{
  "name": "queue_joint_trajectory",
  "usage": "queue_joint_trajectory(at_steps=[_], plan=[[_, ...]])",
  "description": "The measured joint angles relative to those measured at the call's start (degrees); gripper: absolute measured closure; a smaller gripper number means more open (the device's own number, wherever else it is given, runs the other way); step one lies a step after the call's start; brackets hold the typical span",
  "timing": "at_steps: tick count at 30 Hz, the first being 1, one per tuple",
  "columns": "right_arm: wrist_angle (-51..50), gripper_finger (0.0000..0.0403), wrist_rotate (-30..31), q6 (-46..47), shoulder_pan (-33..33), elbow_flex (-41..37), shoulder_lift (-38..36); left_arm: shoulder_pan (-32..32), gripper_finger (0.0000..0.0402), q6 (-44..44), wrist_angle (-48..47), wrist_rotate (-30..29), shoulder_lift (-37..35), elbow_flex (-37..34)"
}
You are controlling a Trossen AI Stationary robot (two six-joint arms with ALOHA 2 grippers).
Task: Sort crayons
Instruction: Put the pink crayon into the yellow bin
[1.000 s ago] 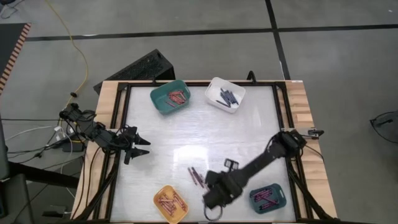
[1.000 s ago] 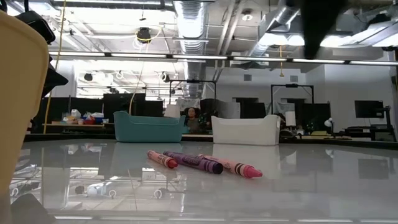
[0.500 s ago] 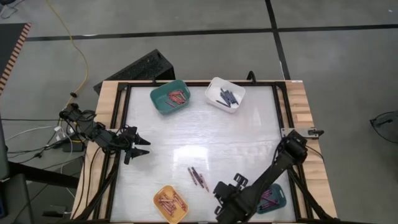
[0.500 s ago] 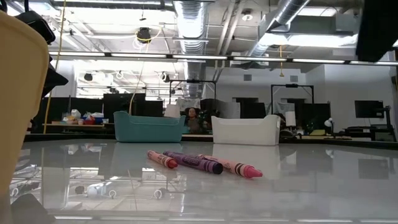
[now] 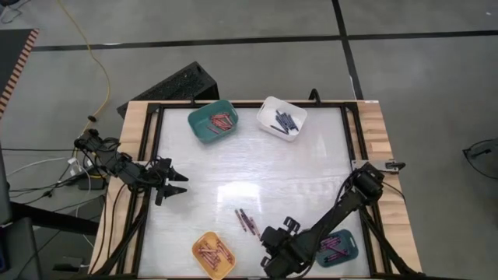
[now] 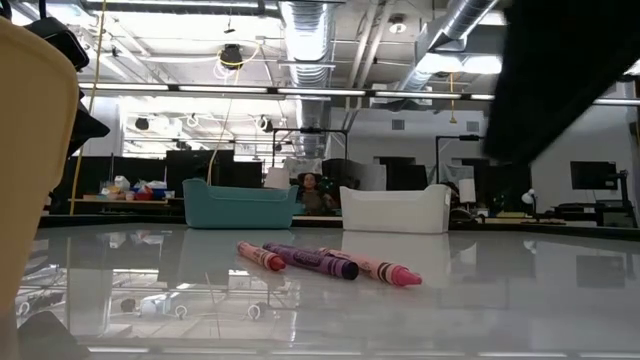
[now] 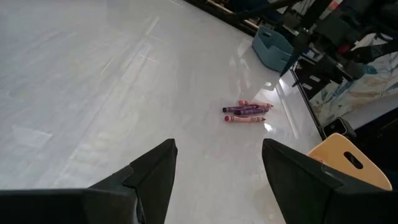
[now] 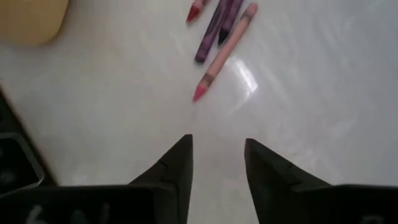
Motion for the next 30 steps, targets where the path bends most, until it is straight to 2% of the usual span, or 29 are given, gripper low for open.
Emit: queue_joint_trajectory(at_steps=[5,15,30], plan=[[2.7,0.0260,2.4,0.0,-0.4,-1.5,0.0,0.0,0.0174,0.0,0.0,0.0,0.0,0.0],[9.5,0.0264,2.7,-3.9,-2.4,-4.0,0.9,0.0,0.0174,0.0,0.0,0.0,0.0,0.0],[11.8,0.0264,2.5,-7.0,-3.5,-4.0,2.3,0.0,0.0174,0.0,0.0,0.0,0.0,0.0]])
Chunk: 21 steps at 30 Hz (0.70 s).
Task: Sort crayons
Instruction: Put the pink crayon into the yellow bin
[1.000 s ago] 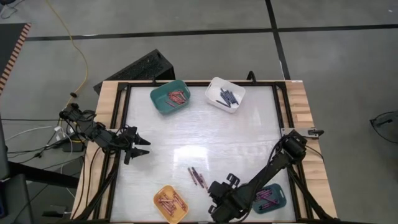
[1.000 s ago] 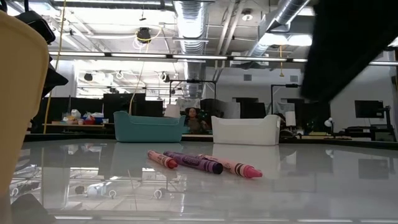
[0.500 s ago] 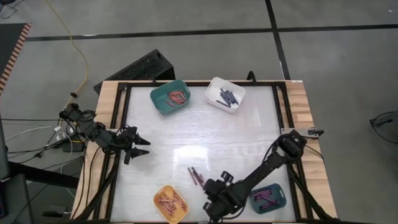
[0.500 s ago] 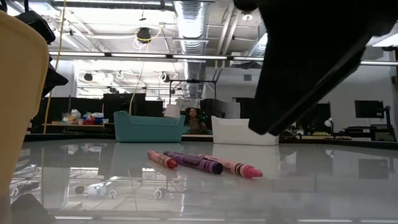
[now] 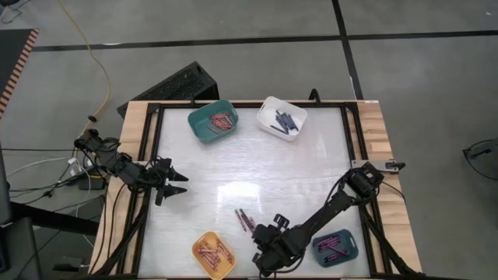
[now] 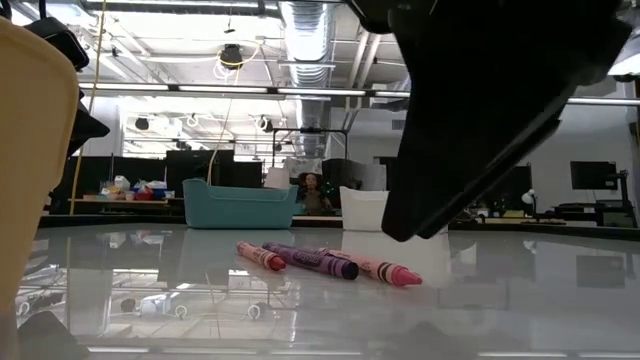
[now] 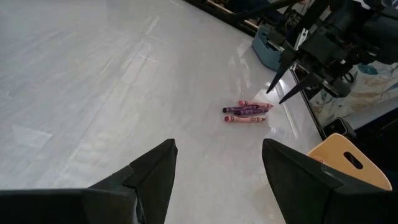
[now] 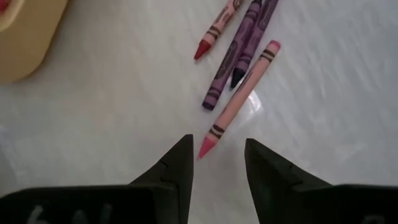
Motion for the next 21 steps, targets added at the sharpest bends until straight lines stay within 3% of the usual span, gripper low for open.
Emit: queue_joint_trajectory(at_steps=[17,21], plan=[[0.8,0.0265,0.4,-1.1,-0.4,0.0,0.2,0.0,0.0174,0.0,0.0,0.0,0.0,0.0],[5.9,0.0265,1.0,-1.5,-0.4,-3.1,0.2,0.0,0.0174,0.0,0.0,0.0,0.0,0.0]])
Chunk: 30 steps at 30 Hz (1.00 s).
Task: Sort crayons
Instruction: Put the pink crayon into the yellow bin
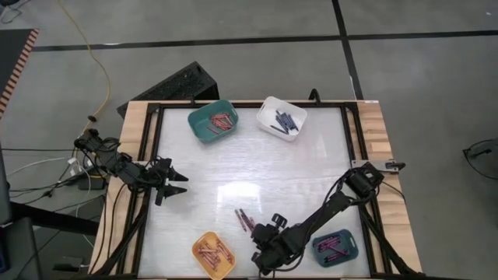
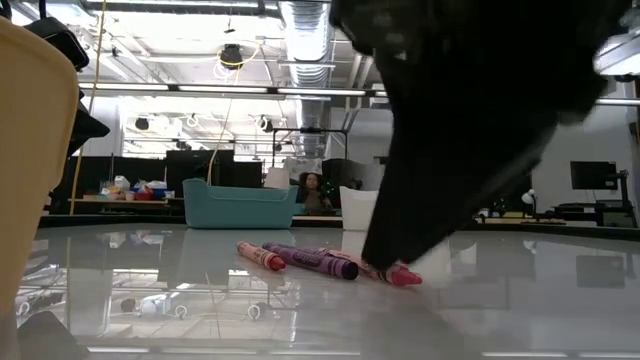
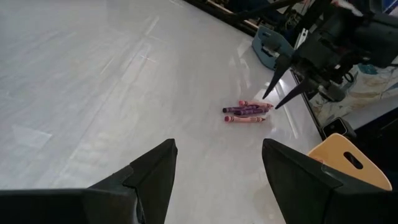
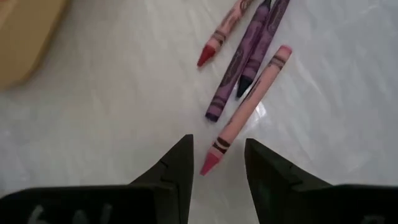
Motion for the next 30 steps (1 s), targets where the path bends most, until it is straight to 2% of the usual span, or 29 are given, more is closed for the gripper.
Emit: queue_joint_trajectory(at_steps=[5,19,30], plan=[[6.6,0.0265,-0.6,0.4,0.0,-2.8,0.1,0.0,0.0174,0.0,0.0,0.0,0.0,0.0],[6.9,0.0268,-0.6,1.0,0.0,-3.3,0.0,0.0,0.0174,0.0,0.0,0.0,0.0,0.0],[5.8,0.0352,-0.6,3.6,0.0,-3.3,0.0,0.0,0.0174,0.0,0.0,0.0,0.0,0.0]])
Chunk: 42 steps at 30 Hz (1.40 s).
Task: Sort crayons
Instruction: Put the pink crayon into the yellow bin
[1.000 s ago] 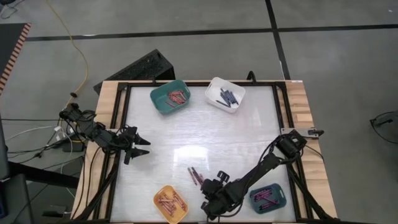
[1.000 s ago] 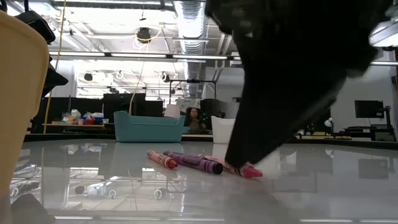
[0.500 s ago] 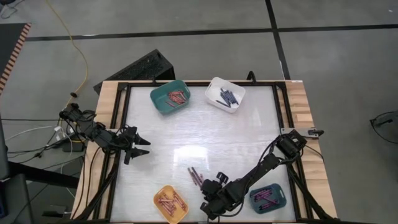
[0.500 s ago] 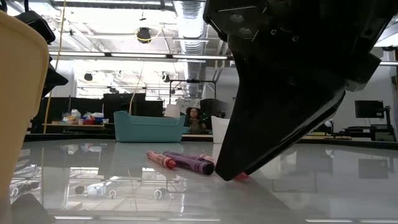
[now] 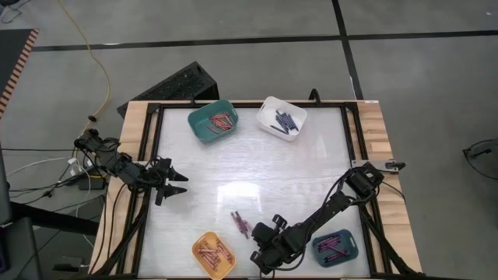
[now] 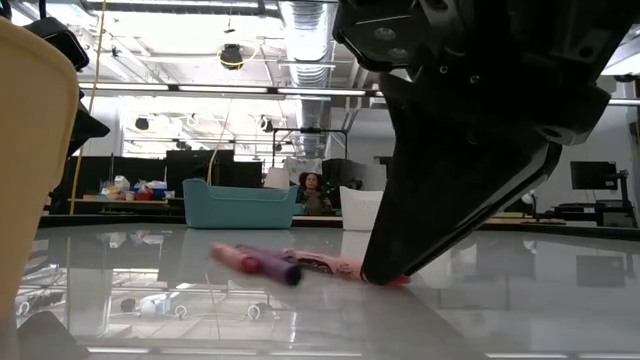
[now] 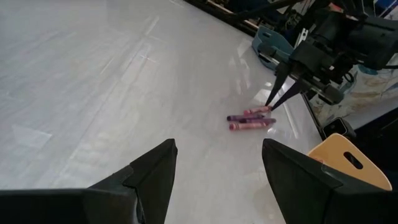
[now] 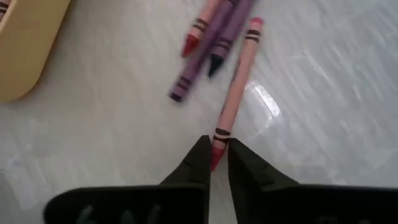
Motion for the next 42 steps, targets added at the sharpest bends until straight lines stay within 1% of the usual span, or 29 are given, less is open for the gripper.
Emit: queue_joint_trajectory(at_steps=[5,7,11,16,20,24,29,33,35,39,42], plan=[[0.0,0.0389,0.0,0.1,0.0,0.0,-0.1,0.0,0.0174,0.0,0.0,0.0,0.0,0.0],[0.0,0.0398,0.0,0.3,0.0,0.0,-0.1,0.0,0.0174,0.0,0.0,0.0,0.0,0.0],[-0.1,0.0398,0.2,1.7,0.1,0.0,-0.1,0.0,0.0174,0.0,0.0,0.0,0.0,0.0],[-0.7,0.0400,2.2,2.6,0.4,0.0,-0.1,0.0,0.0174,0.0,0.0,0.0,0.0,0.0],[-1.5,0.0401,4.3,2.6,0.6,0.0,-0.1,0.0,0.0174,0.0,0.0,0.0,0.0,0.0],[-3.1,0.0401,8.8,0.3,0.6,0.0,-0.4,0.0,0.0174,0.0,0.0,0.0,0.0,0.0],[-3.2,0.0402,11.9,-7.5,-0.5,0.3,-1.8,0.0,0.0174,0.0,0.0,0.0,0.0,0.0],[-0.2,0.0402,12.0,-18.5,-2.3,1.5,-1.8,0.0,0.0174,0.0,0.0,0.0,0.0,0.0],[3.8,0.0402,11.8,-24.2,-3.4,1.7,-1.9,0.0,0.0174,0.0,0.0,0.0,0.0,0.0],[12.9,0.0402,9.3,-34.7,-5.3,1.7,-1.9,0.0,0.0174,0.0,0.0,0.0,0.0,0.0],[18.4,0.0402,5.7,-42.6,-6.1,1.7,-1.9,0.0,0.0174,0.0,0.0,0.0,0.0,0.0]])
